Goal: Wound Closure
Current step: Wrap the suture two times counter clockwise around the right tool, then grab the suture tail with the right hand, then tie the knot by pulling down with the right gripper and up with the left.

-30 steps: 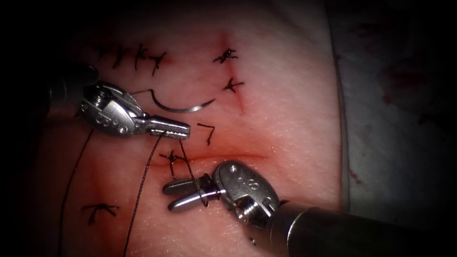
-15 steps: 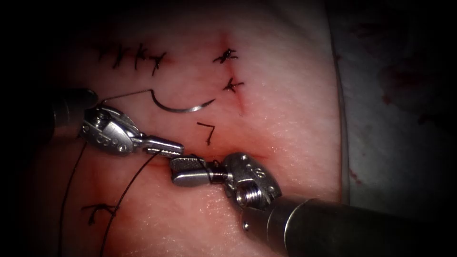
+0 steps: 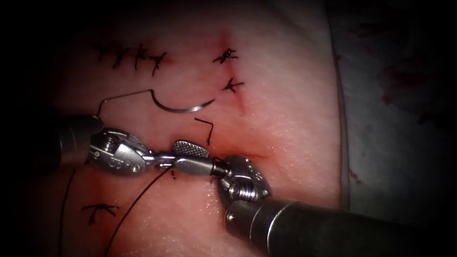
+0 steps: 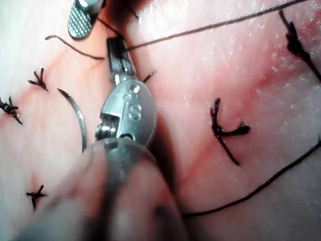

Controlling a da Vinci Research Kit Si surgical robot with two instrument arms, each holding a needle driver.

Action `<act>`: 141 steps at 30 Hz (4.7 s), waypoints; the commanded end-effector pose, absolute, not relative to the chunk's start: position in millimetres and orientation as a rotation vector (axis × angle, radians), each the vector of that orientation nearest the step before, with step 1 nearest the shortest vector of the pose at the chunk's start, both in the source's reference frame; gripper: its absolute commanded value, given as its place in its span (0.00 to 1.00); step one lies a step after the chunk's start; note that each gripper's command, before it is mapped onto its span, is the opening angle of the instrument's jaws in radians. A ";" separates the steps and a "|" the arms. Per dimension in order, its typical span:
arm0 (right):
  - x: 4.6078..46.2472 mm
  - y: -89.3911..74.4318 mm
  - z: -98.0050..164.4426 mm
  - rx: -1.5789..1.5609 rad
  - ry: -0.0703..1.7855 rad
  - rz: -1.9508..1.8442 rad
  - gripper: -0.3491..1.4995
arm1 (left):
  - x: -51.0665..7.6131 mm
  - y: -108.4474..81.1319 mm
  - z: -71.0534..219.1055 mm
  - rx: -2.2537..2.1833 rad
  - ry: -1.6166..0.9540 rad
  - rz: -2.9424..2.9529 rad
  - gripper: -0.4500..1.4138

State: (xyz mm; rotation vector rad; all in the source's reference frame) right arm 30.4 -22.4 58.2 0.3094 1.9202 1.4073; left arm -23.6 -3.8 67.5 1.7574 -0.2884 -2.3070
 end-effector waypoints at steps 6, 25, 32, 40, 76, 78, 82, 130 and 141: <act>30.2 -21.0 57.4 0.086 1.928 1.236 0.70 | -25.2 -3.8 66.3 1.699 -0.354 -2.355 0.00; 26.9 -19.3 59.7 -0.190 1.608 1.403 0.65 | -28.8 -1.0 65.1 1.703 -0.381 -2.362 0.00; 25.9 -19.9 61.5 -0.212 1.558 1.422 0.67 | -29.9 0.0 66.0 1.715 -0.384 -2.357 0.00; 26.4 -19.6 62.0 -0.175 1.517 1.437 0.71 | -31.0 0.3 66.2 1.719 -0.381 -2.352 0.00; 29.1 -24.1 60.5 -0.119 1.299 1.364 0.00 | -28.7 -1.2 65.9 1.707 -0.376 -2.334 0.00; 29.5 -23.5 60.6 -0.120 1.299 1.366 0.00 | -28.8 -1.4 65.7 1.706 -0.377 -2.336 0.00; 30.5 -22.1 61.6 -0.124 1.296 1.373 0.00 | -29.1 -2.1 65.3 1.706 -0.374 -2.340 0.00; 31.1 -34.3 55.5 -0.252 1.032 1.309 0.00 | -28.7 13.8 66.5 1.703 -0.386 -2.488 0.00; 32.4 -32.9 57.4 0.000 1.056 1.479 0.00 | -28.4 13.8 67.1 1.703 -0.401 -2.487 0.00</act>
